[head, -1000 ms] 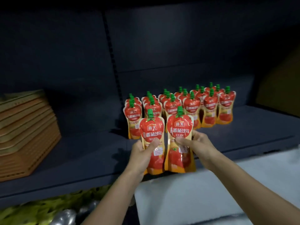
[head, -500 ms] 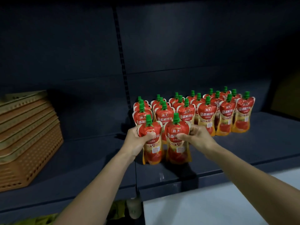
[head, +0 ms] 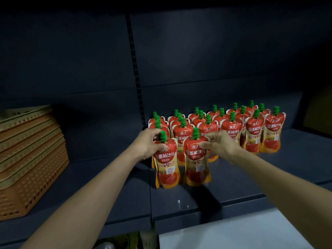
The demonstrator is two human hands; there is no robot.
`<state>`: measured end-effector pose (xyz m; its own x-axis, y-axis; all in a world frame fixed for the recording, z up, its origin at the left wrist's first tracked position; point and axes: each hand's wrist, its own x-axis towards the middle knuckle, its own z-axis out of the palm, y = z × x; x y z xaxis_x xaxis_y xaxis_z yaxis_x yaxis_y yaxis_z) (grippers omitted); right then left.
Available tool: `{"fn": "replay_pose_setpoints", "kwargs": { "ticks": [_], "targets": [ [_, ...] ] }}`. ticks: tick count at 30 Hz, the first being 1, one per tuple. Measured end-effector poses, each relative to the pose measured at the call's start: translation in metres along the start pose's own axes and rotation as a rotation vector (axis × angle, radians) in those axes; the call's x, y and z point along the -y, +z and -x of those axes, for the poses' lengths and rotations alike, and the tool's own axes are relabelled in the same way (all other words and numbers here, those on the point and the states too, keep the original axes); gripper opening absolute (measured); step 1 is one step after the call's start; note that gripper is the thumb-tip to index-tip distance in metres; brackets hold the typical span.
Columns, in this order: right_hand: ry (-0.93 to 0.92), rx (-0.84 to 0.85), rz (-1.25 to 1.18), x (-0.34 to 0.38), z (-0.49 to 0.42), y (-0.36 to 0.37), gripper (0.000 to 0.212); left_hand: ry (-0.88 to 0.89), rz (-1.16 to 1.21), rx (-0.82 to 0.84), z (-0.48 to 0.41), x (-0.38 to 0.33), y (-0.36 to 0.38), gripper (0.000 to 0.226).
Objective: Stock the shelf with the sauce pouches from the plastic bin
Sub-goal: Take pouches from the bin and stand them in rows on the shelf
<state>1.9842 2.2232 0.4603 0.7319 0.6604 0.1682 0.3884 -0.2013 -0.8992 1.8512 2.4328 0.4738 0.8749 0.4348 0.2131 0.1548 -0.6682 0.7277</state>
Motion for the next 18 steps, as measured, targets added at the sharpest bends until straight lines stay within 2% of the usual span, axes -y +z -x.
{"fn": "replay_pose_setpoints", "kwargs": {
  "ticks": [9,18],
  "targets": [
    [-0.031,-0.024,-0.035,0.004,-0.015,0.013,0.029,0.037,0.038,0.014,-0.012,0.009,-0.007,0.029],
    [-0.034,-0.039,0.020,0.008,-0.017,0.019,0.031,0.040,0.030,0.008,-0.013,0.012,-0.011,0.028]
  ]
}}
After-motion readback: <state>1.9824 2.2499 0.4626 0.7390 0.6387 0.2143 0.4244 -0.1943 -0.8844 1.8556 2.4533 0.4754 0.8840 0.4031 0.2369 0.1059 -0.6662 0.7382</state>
